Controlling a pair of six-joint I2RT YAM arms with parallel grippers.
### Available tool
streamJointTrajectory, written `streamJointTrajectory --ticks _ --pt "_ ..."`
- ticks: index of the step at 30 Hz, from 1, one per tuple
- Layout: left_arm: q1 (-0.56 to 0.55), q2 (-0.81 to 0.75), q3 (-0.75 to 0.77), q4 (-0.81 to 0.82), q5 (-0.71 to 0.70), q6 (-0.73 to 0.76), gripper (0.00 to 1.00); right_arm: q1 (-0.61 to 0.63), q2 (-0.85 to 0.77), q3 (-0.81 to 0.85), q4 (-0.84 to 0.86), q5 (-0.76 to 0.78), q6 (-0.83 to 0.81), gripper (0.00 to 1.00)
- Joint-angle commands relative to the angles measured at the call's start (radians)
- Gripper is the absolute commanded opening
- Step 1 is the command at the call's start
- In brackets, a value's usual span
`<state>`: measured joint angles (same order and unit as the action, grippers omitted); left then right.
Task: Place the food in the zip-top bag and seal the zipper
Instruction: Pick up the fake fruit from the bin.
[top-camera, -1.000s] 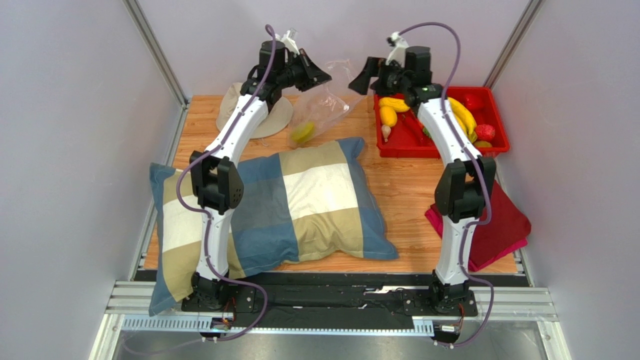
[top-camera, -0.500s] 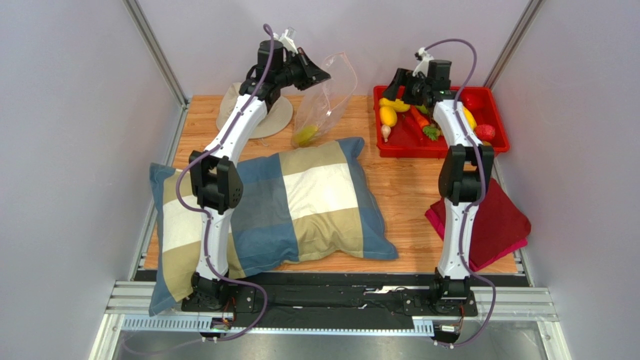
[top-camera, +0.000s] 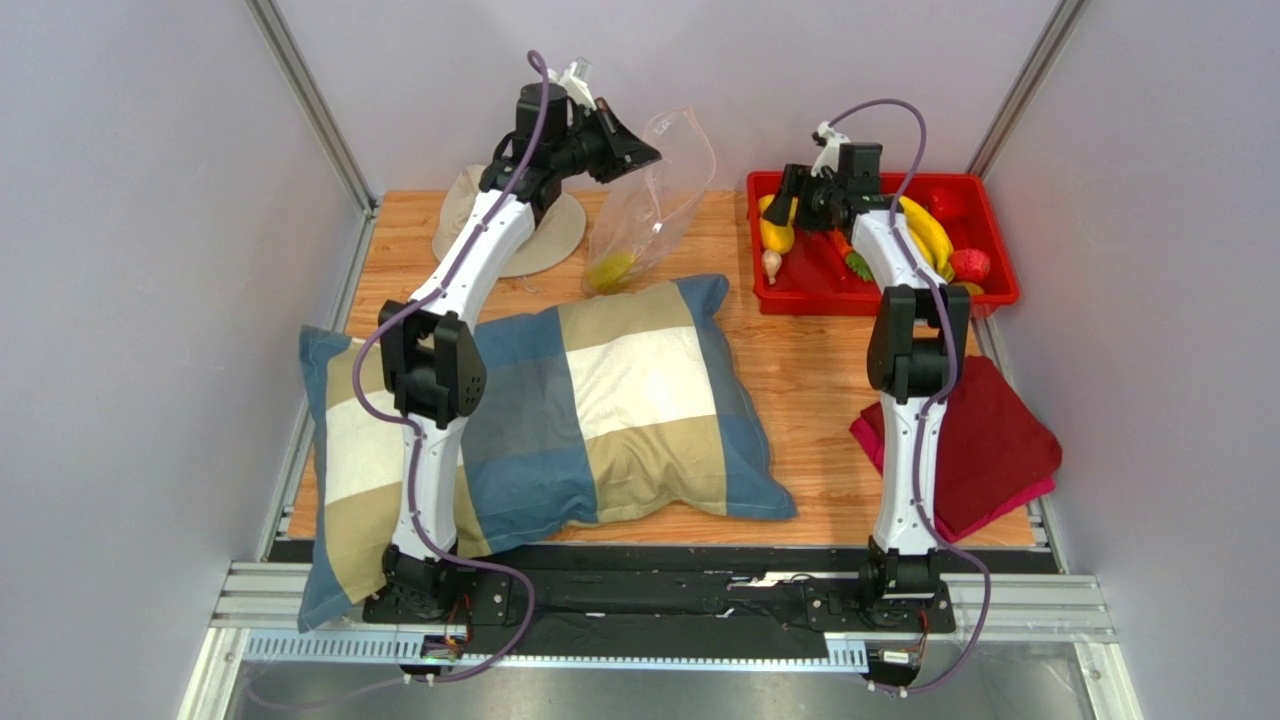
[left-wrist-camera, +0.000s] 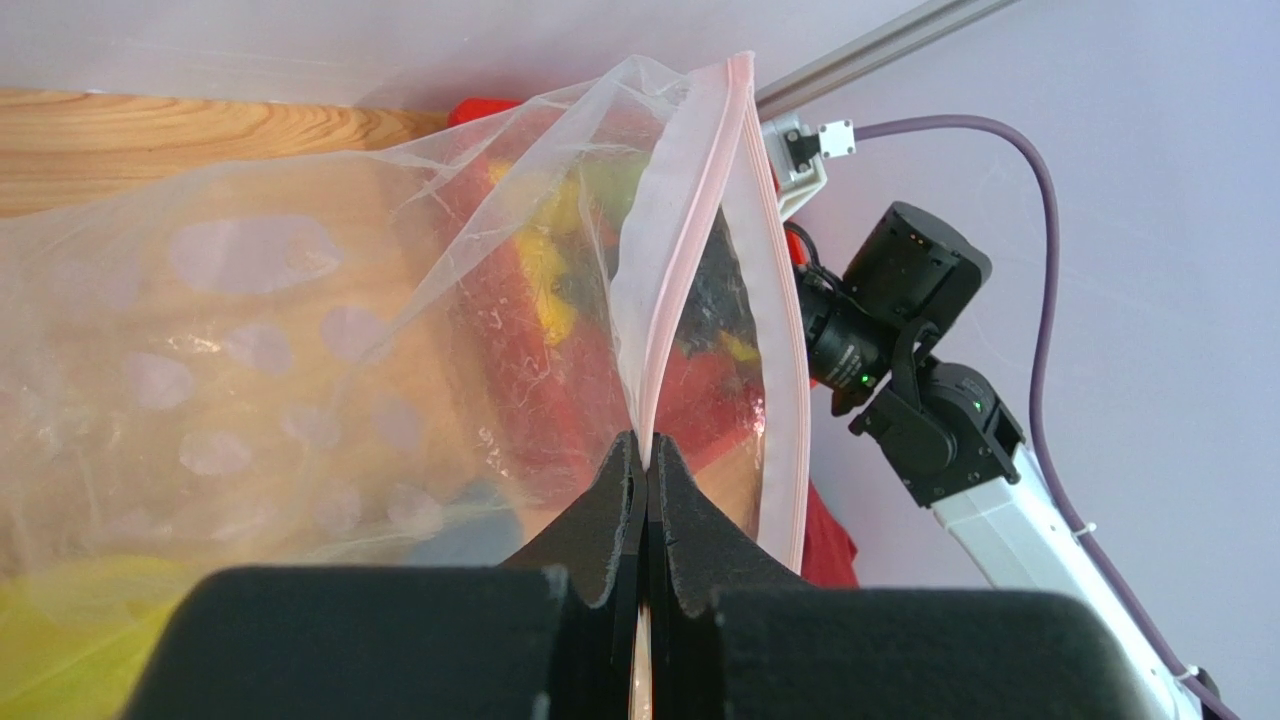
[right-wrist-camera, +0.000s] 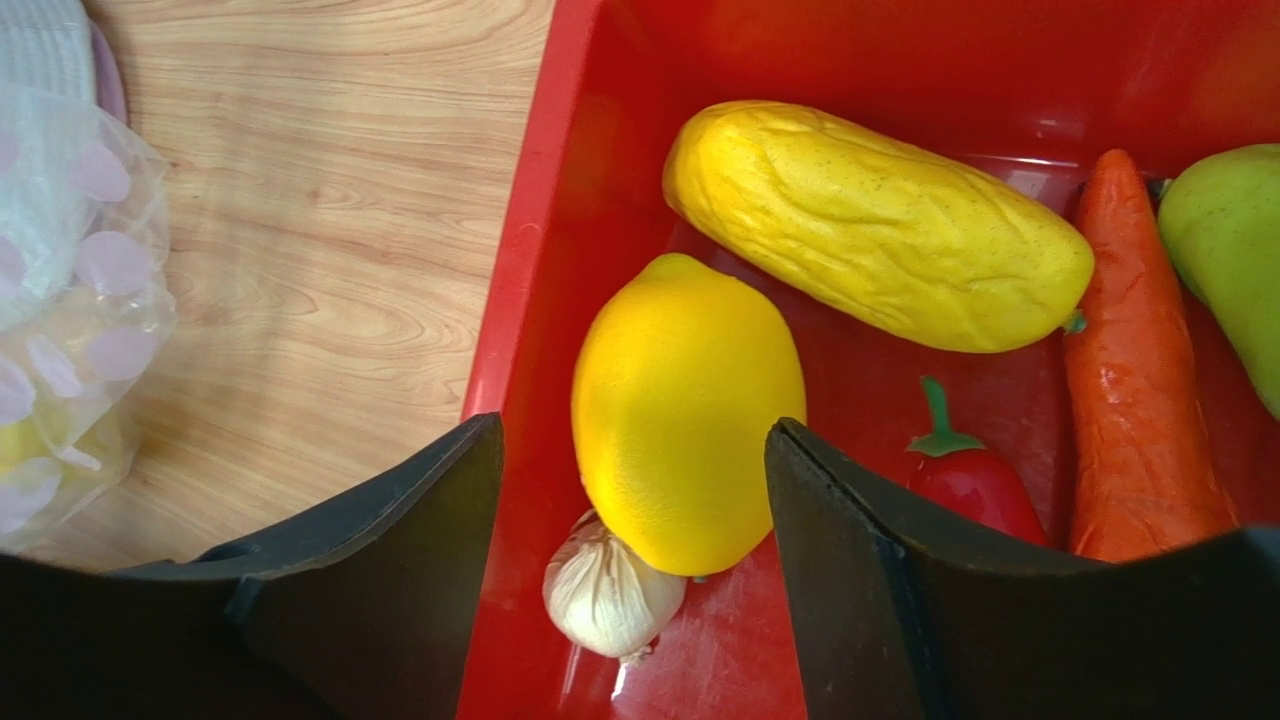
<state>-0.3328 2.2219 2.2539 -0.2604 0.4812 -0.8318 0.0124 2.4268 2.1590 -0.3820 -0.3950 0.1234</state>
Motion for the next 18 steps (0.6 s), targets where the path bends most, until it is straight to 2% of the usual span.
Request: streamJointTrajectory --ticks 1,13,18 --pt "-0.002 -0.004 -0.001 0.033 0.01 -0.004 0.0 0.006 0.037 0.01 0.048 0.036 -0.042 0.67" --pt "-0.002 0.007 0.001 0.03 0.011 0.005 0.0 0.014 0.118 0.085 0.005 0.07 -0.07 0.66" --pt "-0.002 0.009 0.001 0.029 0.011 0.007 0.0 0.012 0.124 0.107 -0.044 0.104 -0.094 0.75"
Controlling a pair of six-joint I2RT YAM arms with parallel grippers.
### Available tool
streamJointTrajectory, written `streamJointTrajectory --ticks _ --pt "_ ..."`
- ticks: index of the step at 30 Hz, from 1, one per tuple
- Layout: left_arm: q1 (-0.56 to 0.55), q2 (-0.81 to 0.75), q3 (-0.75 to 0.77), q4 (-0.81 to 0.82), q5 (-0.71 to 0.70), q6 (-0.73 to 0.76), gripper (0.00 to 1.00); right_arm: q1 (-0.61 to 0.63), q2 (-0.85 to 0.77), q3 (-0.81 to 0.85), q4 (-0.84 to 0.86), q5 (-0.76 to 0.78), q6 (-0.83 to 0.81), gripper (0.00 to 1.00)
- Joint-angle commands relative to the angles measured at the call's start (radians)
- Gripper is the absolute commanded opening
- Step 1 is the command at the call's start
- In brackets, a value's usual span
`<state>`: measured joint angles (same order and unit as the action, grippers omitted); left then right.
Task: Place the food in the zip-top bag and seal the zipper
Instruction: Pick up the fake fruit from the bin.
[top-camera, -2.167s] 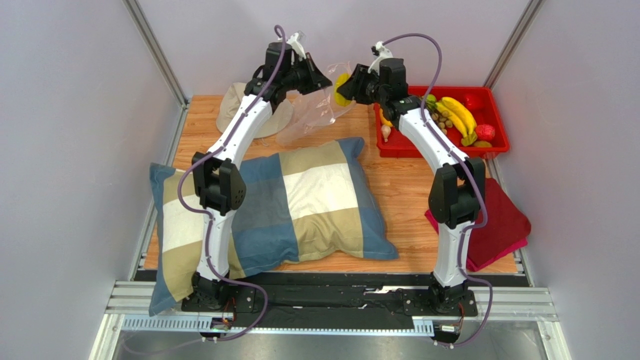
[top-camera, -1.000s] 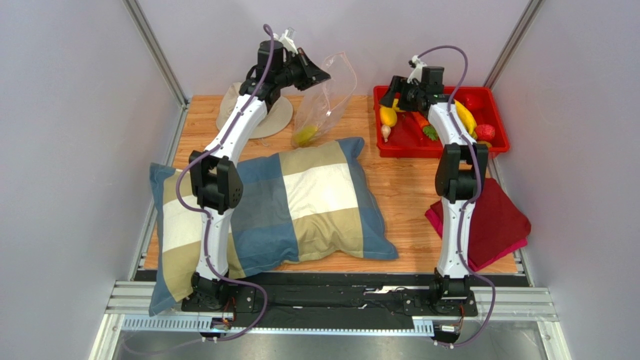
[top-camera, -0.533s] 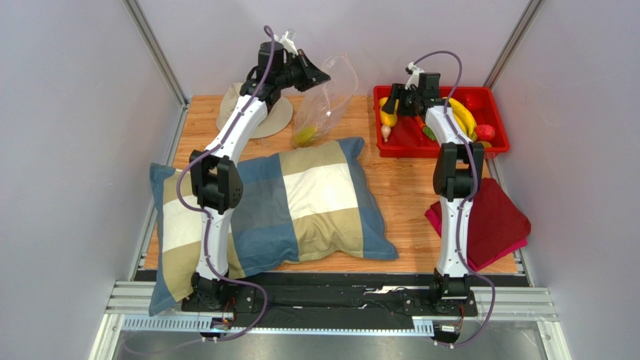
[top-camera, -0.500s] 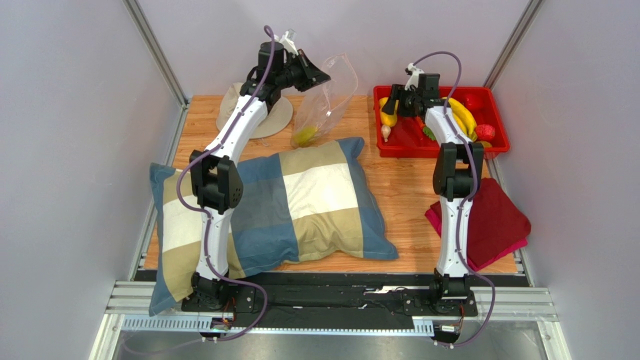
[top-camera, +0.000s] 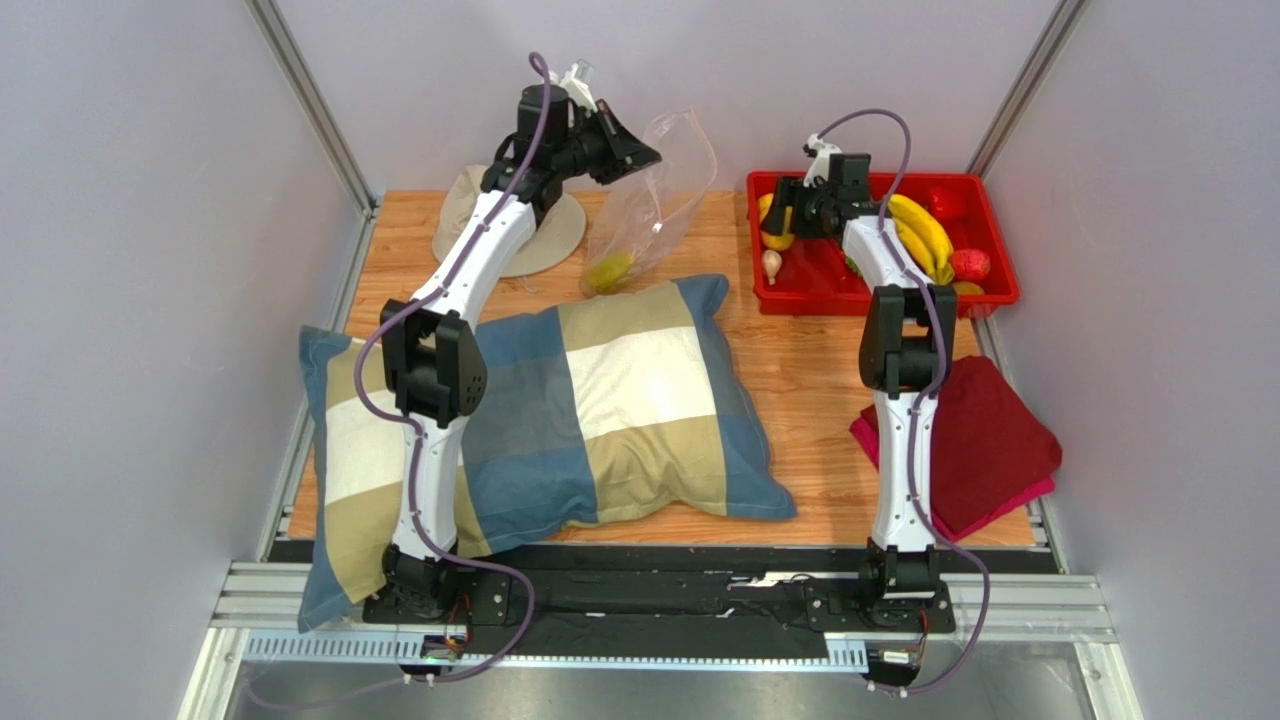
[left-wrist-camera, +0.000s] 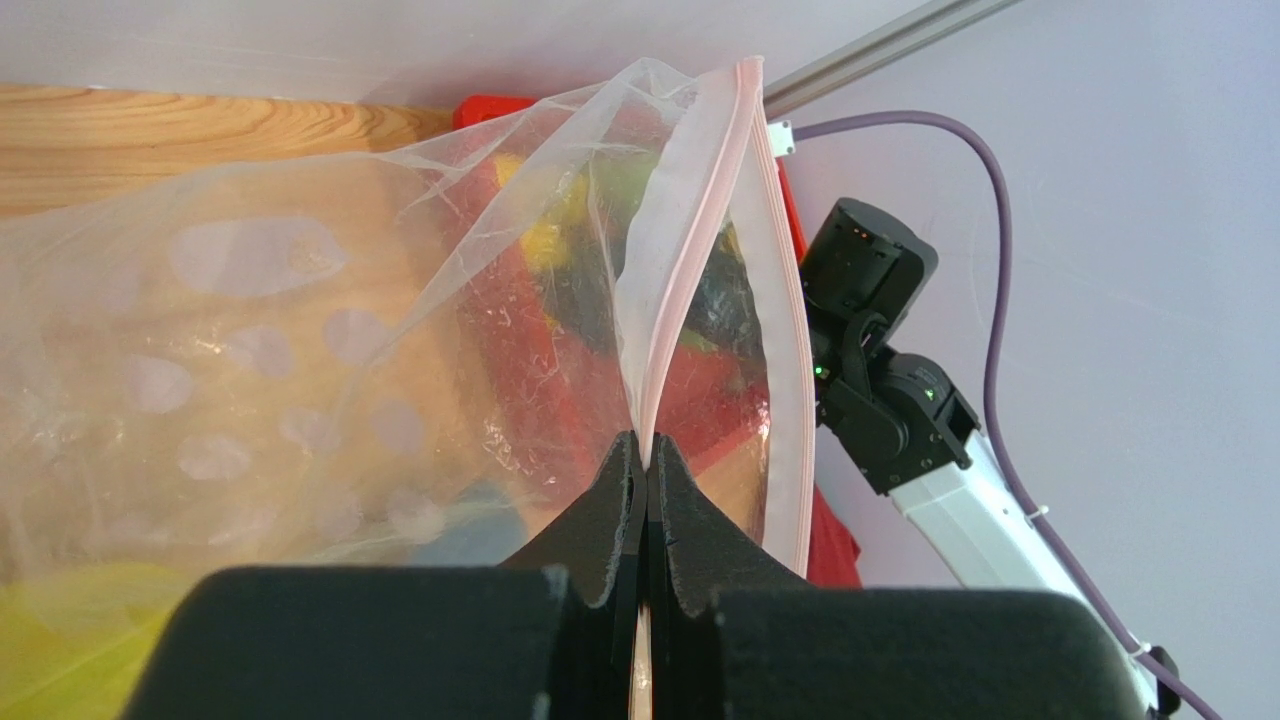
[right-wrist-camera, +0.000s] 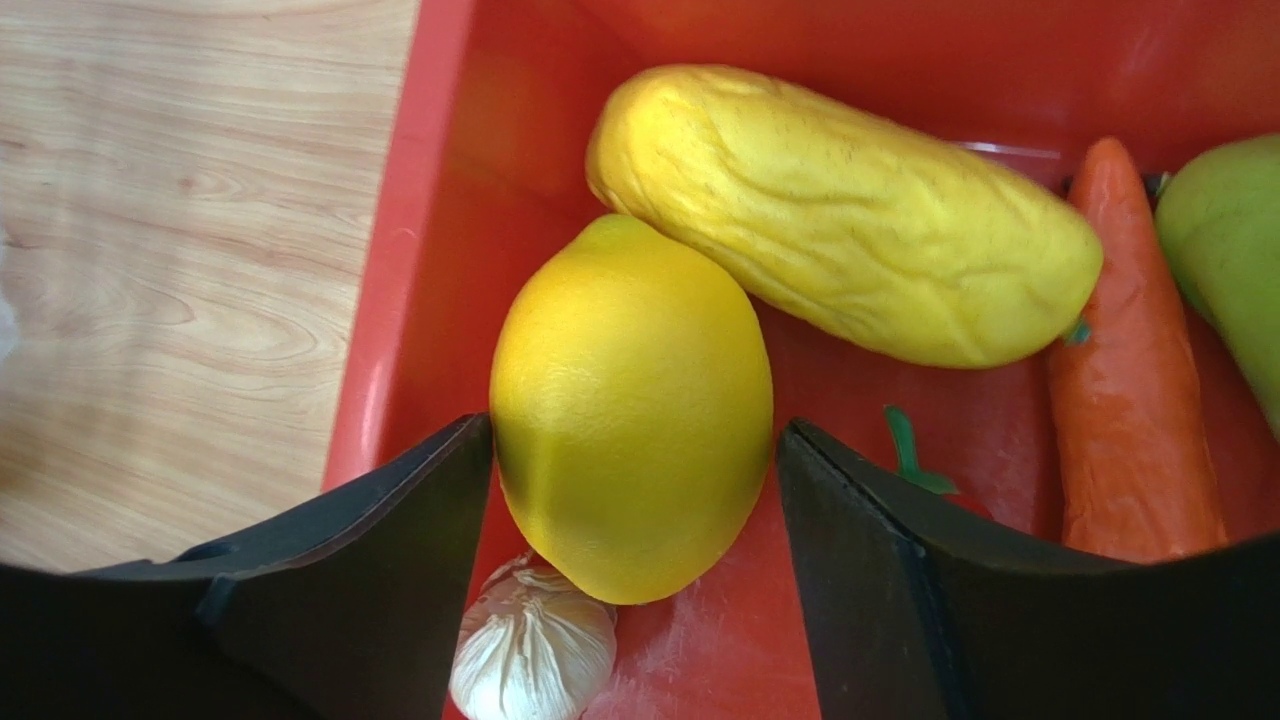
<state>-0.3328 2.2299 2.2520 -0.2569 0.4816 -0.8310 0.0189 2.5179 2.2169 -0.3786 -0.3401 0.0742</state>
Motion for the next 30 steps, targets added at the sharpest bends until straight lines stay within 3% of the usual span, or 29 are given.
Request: streamJointTrajectory --ticks 1,5,9,15,24,30 --pt "-0.002 0.0 0.0 0.025 0.011 0.009 0.0 0.007 0.033 0.05 -0.058 0.05 -0.059 0.76" --pt "-0.002 -0.004 -0.006 0.025 0.009 0.013 0.0 0.009 0.035 0.055 -0.085 0.061 -0.07 0.79" --pt "-0.002 -0.01 -0.008 0.021 0.006 0.024 0.0 0.006 0.012 0.044 -0.063 0.055 -0.07 0.55" --pt "-0.005 -0.012 -0.002 0.01 0.014 0.038 0.0 -0.002 -0.096 0.006 -0.023 0.036 -0.068 0.35" --pt "-0.023 -0.019 -0.002 -0.004 0.009 0.063 0.0 -0.01 -0.373 -0.089 0.024 -0.109 0.031 0.31" --pt "-0.029 -0.024 0.0 -0.016 -0.008 0.07 0.0 0.012 -0.568 -0.169 0.089 -0.227 0.191 0.29"
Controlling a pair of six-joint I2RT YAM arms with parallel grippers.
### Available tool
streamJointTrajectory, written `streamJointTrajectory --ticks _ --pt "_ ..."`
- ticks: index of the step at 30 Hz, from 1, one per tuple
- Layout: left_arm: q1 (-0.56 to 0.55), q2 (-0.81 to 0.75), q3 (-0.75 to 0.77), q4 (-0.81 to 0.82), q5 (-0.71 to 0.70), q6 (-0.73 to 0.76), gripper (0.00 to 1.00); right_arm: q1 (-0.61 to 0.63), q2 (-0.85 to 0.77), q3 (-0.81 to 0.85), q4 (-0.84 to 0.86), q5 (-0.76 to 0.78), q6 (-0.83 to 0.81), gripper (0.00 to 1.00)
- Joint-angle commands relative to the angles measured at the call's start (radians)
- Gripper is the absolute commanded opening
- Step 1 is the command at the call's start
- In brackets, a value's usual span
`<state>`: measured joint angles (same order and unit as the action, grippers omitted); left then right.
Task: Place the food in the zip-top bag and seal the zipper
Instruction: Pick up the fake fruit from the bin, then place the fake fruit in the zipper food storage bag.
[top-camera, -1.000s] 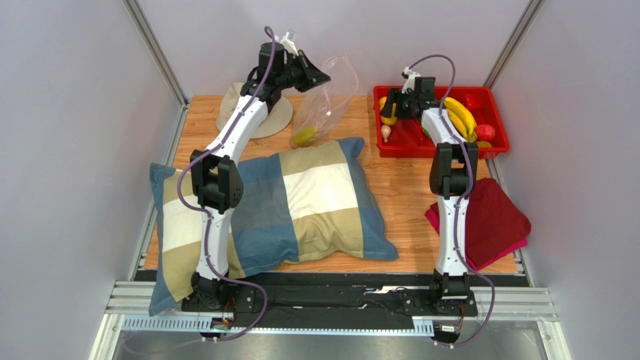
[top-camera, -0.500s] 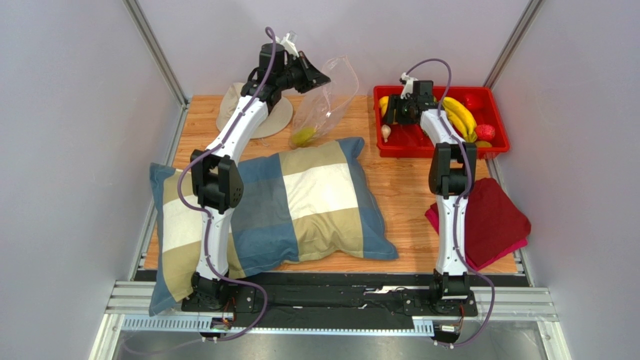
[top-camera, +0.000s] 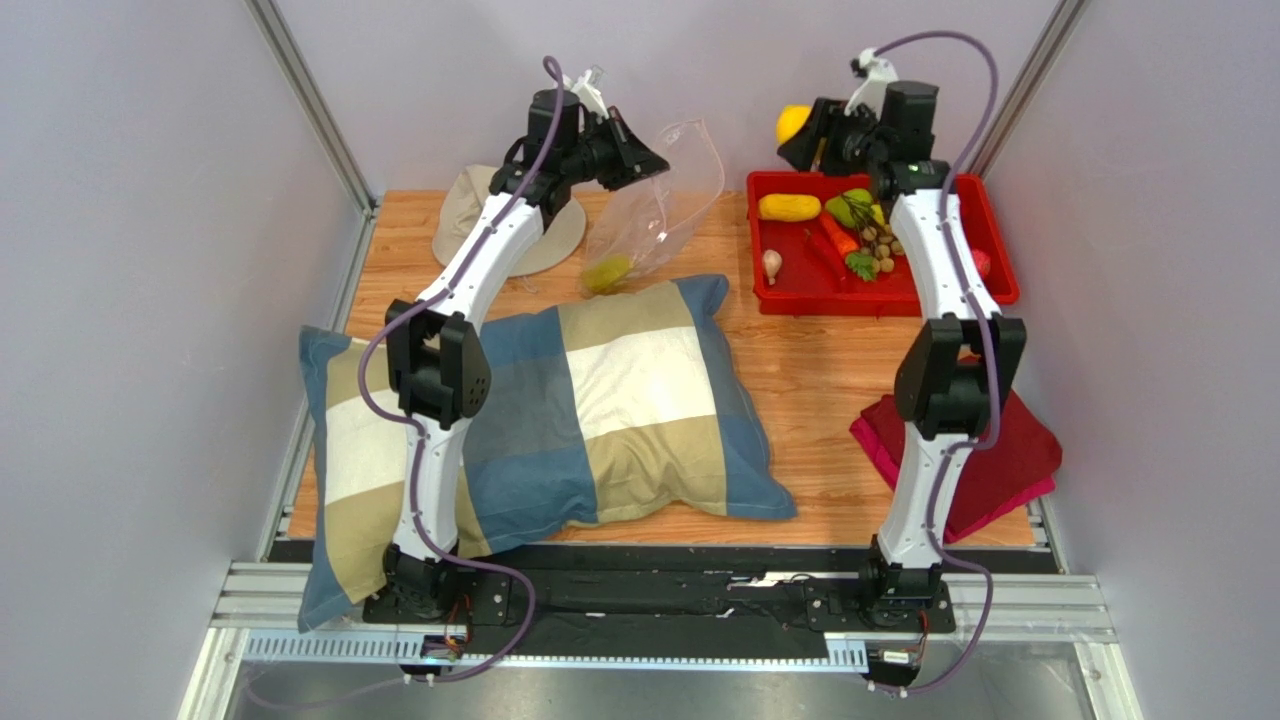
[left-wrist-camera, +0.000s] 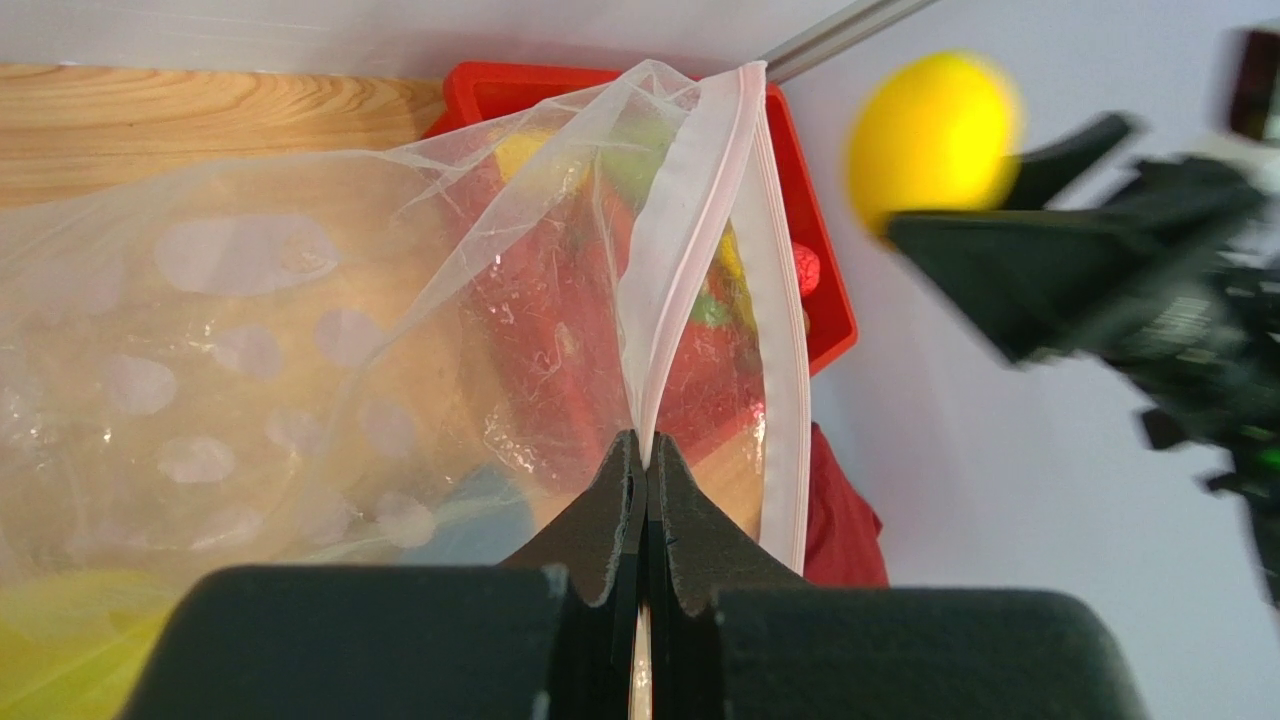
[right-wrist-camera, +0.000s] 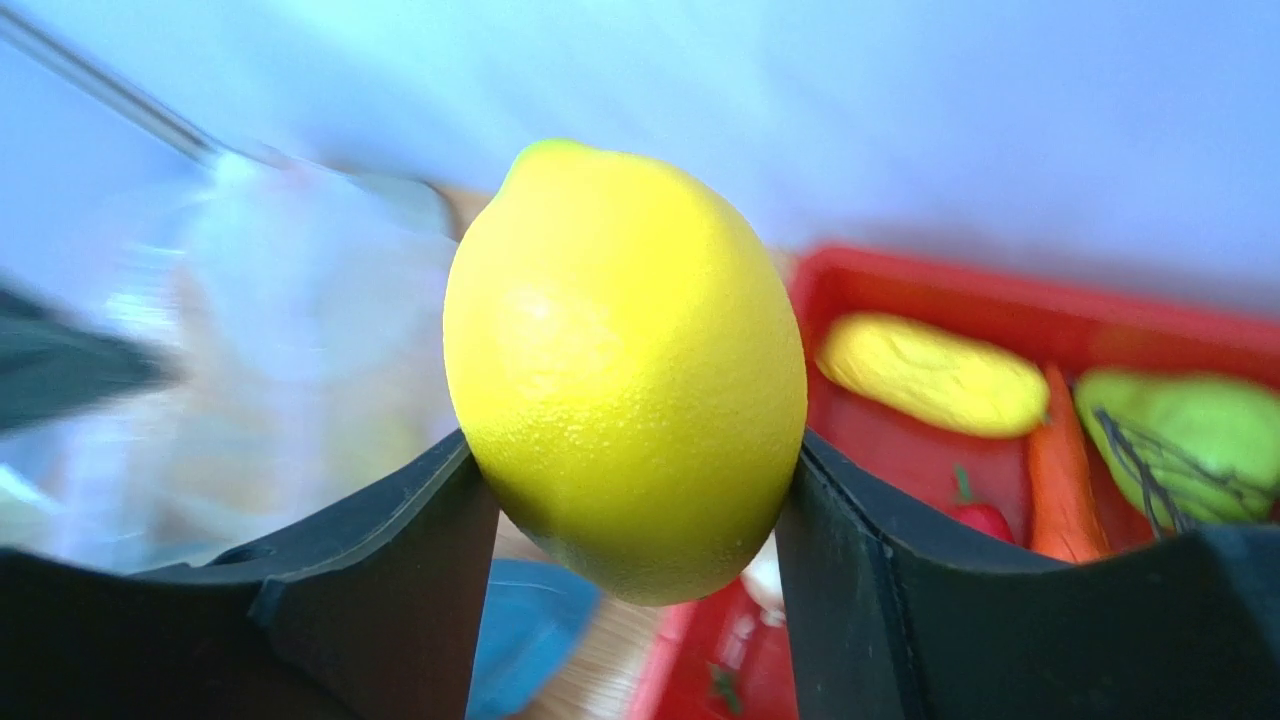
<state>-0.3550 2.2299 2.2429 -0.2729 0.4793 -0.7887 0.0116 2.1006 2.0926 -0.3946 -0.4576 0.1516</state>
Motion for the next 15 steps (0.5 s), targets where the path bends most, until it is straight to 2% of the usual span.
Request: streamJointTrajectory --ticks 1,7,14,15 --pt "-0.009 -0.024 0.011 0.001 -0.008 0.031 0.0 0.028 -0.168 -0.055 0.115 -0.118 0.123 0.29" --pt "-0.015 -0.027 0.021 0.006 -0.01 0.034 0.0 0.135 -0.231 -0.14 0.1 -0.154 0.123 0.31" --pt "-0.016 -0.03 0.023 0.003 -0.001 0.036 0.0 0.226 -0.147 -0.12 0.048 -0.122 0.033 0.32" --pt "-0.016 -0.03 0.023 0.001 -0.001 0.037 0.0 0.238 -0.134 -0.108 0.036 -0.113 0.025 0.35"
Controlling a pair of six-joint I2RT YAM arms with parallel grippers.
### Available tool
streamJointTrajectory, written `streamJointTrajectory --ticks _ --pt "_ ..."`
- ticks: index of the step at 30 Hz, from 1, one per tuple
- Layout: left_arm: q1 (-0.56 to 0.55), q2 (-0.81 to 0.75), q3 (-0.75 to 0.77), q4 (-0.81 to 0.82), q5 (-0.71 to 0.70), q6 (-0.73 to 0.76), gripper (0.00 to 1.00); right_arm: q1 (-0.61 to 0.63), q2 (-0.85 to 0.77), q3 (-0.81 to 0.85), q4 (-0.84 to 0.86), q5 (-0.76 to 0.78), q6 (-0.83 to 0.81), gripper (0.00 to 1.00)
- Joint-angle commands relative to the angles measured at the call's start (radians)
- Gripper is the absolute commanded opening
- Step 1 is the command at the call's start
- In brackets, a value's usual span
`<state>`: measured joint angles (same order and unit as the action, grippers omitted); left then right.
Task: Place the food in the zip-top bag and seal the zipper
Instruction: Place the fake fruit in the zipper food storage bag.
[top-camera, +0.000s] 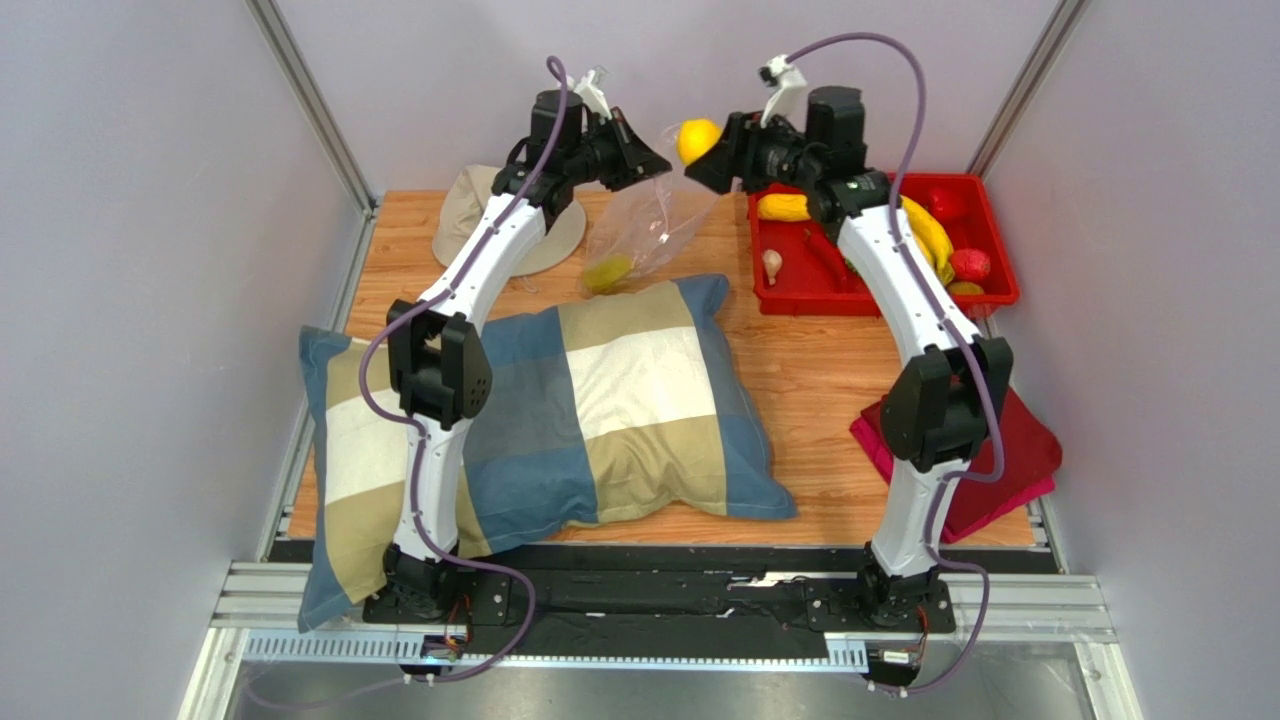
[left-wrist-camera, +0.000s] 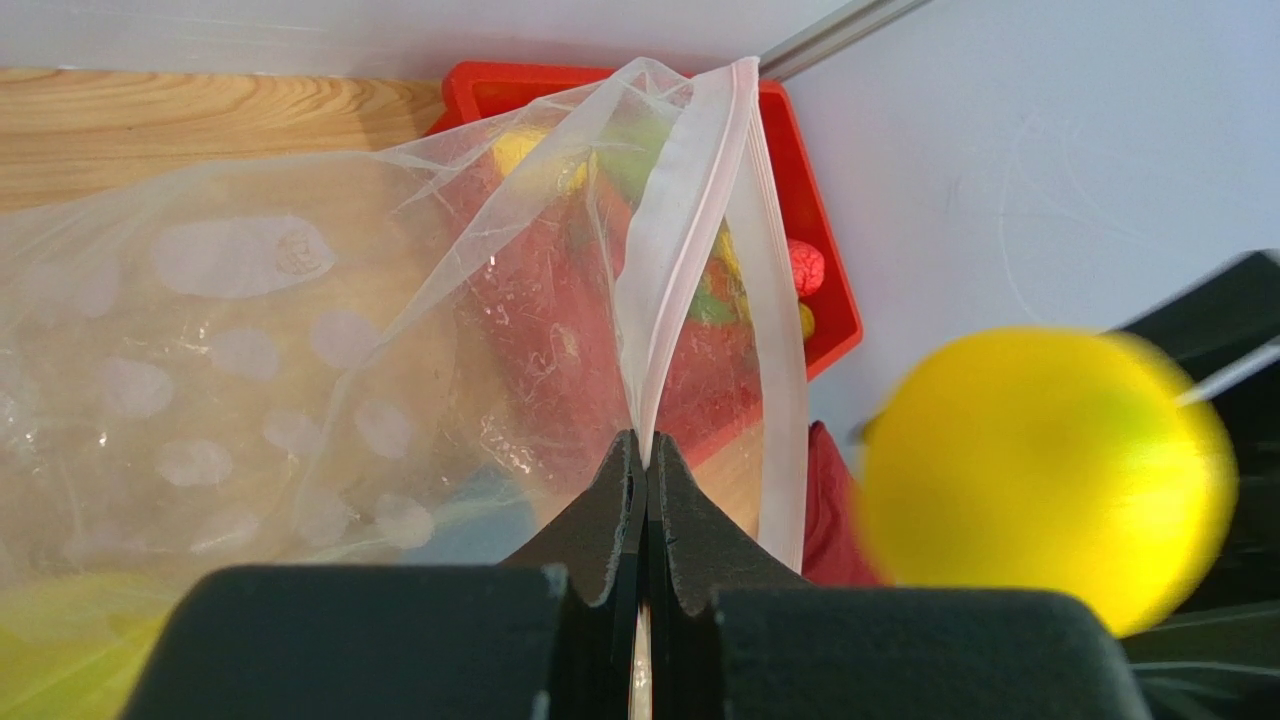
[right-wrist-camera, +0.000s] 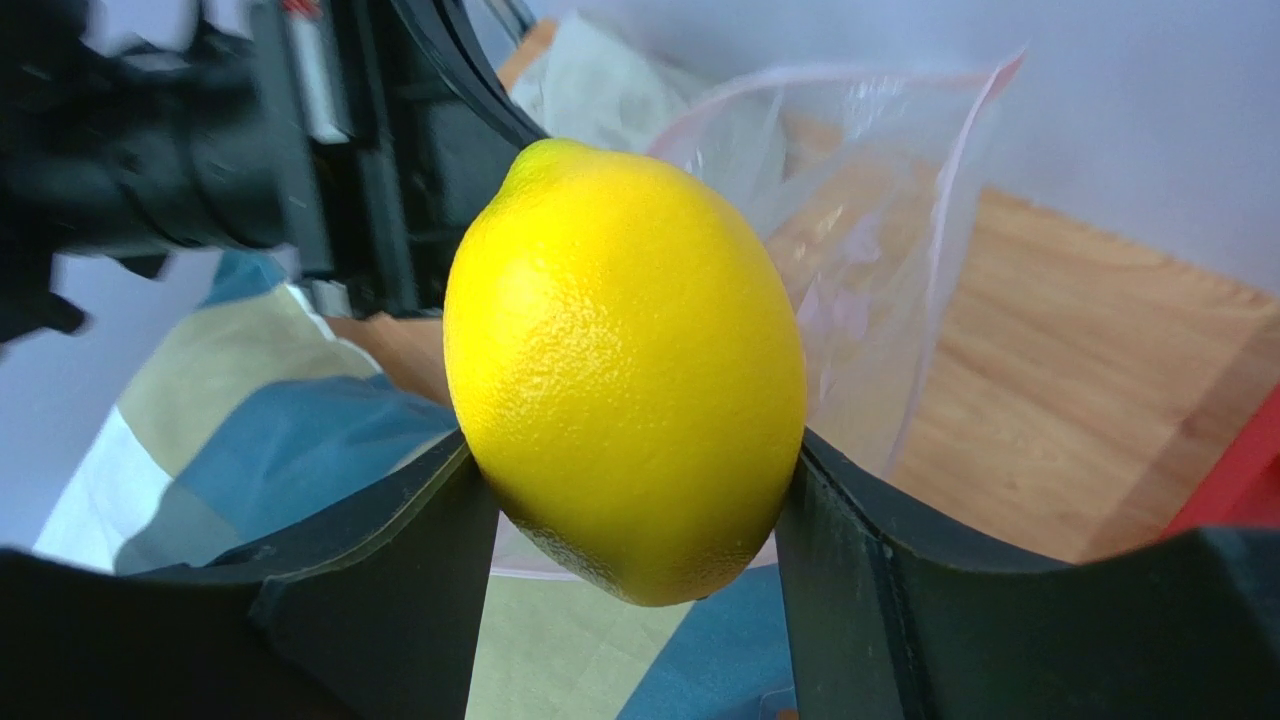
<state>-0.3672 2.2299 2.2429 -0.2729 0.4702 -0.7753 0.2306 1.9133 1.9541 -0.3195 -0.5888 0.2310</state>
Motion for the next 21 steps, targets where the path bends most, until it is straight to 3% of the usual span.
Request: streamJointTrajectory --ticks 1,2,6,10,16,21 --pt "-0.004 -0.03 0.023 0.001 0.008 0.022 0.0 0.024 0.07 0.045 -0.053 0.024 -0.076 0.36" --pt "-0.004 -0.03 0.023 0.001 0.01 0.022 0.0 0.029 0.094 0.077 -0.078 0.029 -0.082 0.38" --pt "-0.004 -0.03 0.021 0.0 0.013 0.024 0.0 0.039 0.13 0.141 -0.144 0.073 -0.099 0.76" --pt "-0.004 -0.029 0.021 -0.002 0.01 0.024 0.0 0.039 0.107 0.152 -0.158 0.084 -0.094 0.96" --pt "-0.004 -0.023 0.027 0.0 0.01 0.021 0.0 -0.023 0.058 0.146 -0.148 0.044 -0.085 1.0" --pt "-0.004 -0.021 0.027 0.001 0.008 0.022 0.0 -0.192 0.113 0.166 -0.164 -0.042 -0.084 0.99"
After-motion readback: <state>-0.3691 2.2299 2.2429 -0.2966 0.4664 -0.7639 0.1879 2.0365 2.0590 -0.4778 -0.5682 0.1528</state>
